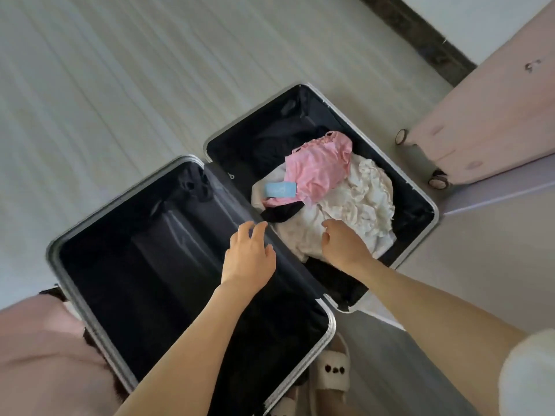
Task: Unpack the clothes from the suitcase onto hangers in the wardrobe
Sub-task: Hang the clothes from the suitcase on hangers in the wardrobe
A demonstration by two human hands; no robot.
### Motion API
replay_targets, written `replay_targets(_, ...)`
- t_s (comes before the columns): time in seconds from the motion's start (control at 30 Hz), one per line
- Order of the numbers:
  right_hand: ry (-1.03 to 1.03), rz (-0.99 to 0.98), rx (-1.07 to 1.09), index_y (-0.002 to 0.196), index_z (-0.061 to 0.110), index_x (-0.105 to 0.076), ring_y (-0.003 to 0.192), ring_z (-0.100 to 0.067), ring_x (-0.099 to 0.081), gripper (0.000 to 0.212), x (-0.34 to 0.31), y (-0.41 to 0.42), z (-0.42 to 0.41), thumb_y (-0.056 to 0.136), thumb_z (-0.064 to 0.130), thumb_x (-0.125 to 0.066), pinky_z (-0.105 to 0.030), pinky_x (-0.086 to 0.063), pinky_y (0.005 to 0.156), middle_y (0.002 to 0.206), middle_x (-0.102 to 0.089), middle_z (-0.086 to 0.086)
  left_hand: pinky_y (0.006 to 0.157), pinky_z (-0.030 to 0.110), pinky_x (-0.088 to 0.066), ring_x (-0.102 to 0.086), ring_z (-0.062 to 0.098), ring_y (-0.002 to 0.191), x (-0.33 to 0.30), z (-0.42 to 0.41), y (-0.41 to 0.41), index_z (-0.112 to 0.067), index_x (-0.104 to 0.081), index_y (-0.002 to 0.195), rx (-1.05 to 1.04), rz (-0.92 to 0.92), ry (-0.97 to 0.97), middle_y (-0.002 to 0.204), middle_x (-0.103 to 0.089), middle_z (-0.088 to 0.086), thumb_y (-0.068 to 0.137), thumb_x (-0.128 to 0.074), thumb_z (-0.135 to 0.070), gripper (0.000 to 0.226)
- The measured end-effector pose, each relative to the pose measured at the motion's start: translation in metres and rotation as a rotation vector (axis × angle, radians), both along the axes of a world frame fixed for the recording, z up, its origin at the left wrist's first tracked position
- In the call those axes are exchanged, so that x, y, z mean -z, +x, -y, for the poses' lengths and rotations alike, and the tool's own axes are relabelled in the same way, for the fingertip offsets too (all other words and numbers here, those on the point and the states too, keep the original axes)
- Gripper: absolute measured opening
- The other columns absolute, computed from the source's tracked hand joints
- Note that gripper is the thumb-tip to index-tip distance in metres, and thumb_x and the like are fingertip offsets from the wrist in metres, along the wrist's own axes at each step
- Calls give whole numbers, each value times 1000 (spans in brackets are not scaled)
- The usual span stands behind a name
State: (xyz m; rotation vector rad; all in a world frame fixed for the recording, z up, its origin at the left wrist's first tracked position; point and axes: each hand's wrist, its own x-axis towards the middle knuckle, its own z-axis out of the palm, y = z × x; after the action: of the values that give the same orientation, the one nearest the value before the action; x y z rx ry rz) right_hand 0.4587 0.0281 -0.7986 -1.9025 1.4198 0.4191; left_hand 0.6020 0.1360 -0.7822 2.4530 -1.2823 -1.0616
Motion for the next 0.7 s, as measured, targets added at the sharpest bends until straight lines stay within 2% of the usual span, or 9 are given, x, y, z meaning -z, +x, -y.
replay_targets(0.1,43,50,97,142,8,-26,128,-28,-42,51,77,12,33,95,21,-41,-35,-36,103,141,-39,-13,111,41,-30,-8,23,143,79,17,0,-19,-20,147,15,5,2,155,-9,5,97,-40,-26,54)
replay_targets(0.17,88,146,209,145,14,-19,128,-24,-42,61,126,24,55,93,27,-48,-34,-39,102,145,-35,-8,113,44,-26,7,22,145,133,30,0,-23,-15,148,74,54,19,157,1,3,98,-37,-30,55)
replay_targets(0.27,115,287,418,143,16,-21,117,-19,-46,63,183,47,86,90,23,-54,-36,-45,98,134,-40,-1,115,46,-14,21,22,142,188,42,0,-26,-10,149,221,171,71,157,10,2,98,-31,-38,56)
replay_targets(0.33,133,341,678,134,13,-36,88,-19,-52,52,206,58,102,87,24,-55,-27,-52,68,107,-50,-2,116,47,-13,25,22,141,203,42,0,-25,-13,148,271,253,72,157,11,-1,98,-27,-43,56)
replay_targets(0.4,154,372,850,121,9,-48,60,-19,-50,36,215,62,110,86,17,-52,-16,-38,38,81,-52,-5,116,46,-17,25,21,141,210,41,2,-25,-16,147,276,267,77,157,10,-3,97,-27,-45,55)
replay_targets(0.43,148,378,873,116,10,-52,53,-16,-46,29,216,60,113,87,15,-51,-16,-33,35,73,-49,-4,116,45,-19,24,20,142,209,42,3,-26,-17,147,279,249,89,157,8,-3,97,-27,-45,54)
replay_targets(0.53,79,416,822,96,12,-55,54,-15,-42,9,185,45,103,89,15,-50,-26,-37,49,67,-46,-2,114,43,-22,17,18,144,183,41,1,-23,-18,147,234,110,135,158,4,-1,98,-33,-37,53)
replay_targets(0.6,36,450,793,92,13,-50,67,-18,-46,6,157,37,91,90,13,-45,-33,-43,63,79,-50,-4,113,42,-24,9,20,145,158,40,-6,-19,-19,147,88,-43,155,158,-1,3,98,-36,-30,53)
replay_targets(0.7,16,539,817,97,15,-48,87,-20,-52,13,86,38,75,91,9,-38,-36,-49,81,99,-54,-5,113,40,-23,-6,24,144,92,24,-15,-16,-21,147,-74,-180,162,156,-9,7,98,-39,-26,53)
